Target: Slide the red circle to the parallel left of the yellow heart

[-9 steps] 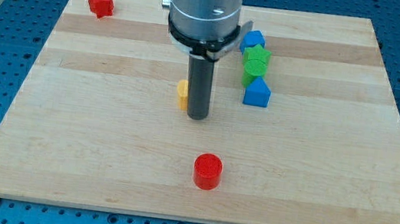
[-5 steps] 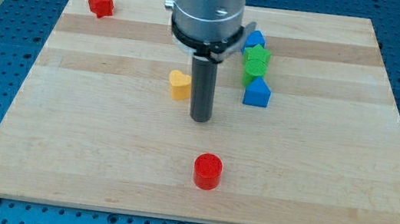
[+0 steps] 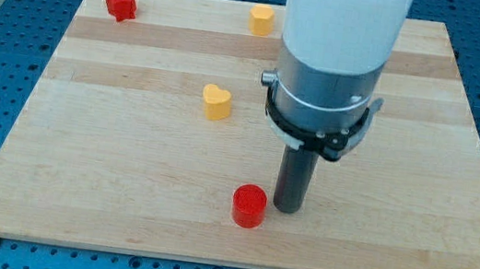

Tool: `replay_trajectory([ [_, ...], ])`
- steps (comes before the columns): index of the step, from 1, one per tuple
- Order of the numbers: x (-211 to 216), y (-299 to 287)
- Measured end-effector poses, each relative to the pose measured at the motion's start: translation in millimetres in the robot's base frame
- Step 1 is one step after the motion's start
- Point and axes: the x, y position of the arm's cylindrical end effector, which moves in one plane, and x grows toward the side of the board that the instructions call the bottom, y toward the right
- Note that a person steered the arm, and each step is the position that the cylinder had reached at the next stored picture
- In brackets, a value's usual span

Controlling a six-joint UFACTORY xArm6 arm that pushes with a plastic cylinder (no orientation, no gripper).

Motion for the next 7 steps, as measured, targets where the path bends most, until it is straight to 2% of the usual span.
replay_trajectory([
  [3,24.6,-75.7],
  [5,57.8,-91.8],
  [7,32.4,-116.6],
])
